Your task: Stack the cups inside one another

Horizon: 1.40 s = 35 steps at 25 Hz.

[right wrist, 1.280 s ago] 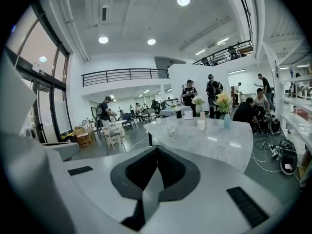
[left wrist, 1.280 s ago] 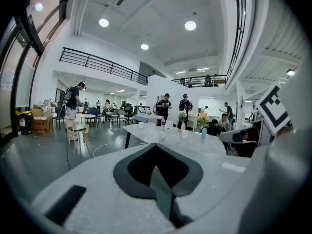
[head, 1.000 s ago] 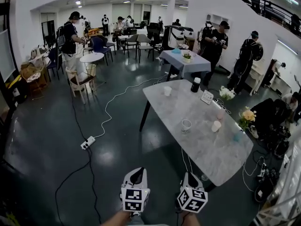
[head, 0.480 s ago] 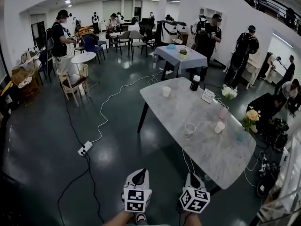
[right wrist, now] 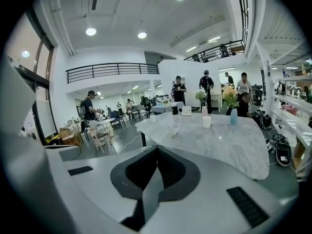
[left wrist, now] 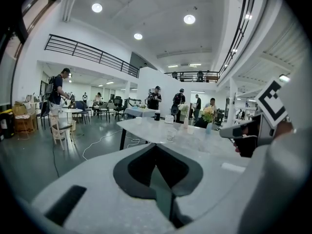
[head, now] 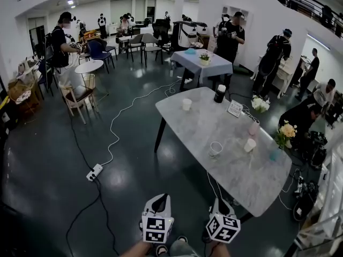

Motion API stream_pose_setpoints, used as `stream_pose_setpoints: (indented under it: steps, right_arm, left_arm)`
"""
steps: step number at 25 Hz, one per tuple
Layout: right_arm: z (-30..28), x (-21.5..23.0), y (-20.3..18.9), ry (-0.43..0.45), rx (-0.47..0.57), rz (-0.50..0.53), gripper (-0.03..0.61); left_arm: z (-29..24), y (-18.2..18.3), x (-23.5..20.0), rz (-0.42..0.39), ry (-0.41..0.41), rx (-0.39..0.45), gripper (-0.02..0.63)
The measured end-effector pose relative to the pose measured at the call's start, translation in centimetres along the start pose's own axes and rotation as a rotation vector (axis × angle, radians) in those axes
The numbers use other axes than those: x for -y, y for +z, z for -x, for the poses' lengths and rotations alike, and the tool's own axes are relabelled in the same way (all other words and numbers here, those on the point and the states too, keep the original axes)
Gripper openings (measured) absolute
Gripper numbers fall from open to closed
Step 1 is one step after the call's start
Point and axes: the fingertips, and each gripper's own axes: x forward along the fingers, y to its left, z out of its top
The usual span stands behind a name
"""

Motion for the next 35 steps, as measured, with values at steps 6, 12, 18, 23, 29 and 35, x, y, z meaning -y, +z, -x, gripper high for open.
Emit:
stream_pose_setpoints:
  steps: [6,12,18,23,29,35]
  right_arm:
    - [-2.9,-0.9,0.5,0.016,0.005,-0.02,0.006]
    - [-7.8,0.0,2.7,0.017,0.012,-0.041,0.006]
    - [-13.6,0.1,5.5,0.036,0.016,-0.048,0.006]
    - [-18.6,0.7,8.5,0.036,0.021,-0.059,0.006]
    - [-23.2,3.7,11.9,-0.006,0.039,-0.089,0.006]
    - [-27.0,6.4,14.7,-0.039,0.062,-0.114,0.006]
  left_arm:
    - [-2.0,0.1,-1.7,-0.015,0.01,-0.015,-0.002]
    - [-7.1,2.1,-2.7,-0.041,0.007,-0.021,-0.002]
    - [-13.3,4.5,-4.0,-0.052,-0.003,-0.024,-0.002]
    - [-18.9,6.7,-5.1,-0.054,-0.013,-0.037,-0.002]
    - [-25.3,10.0,-4.7,-0.06,-0.055,-0.032,-0.002]
    - [-30.7,12.7,-4.2,-0.078,-0.08,-0.022,-0.002]
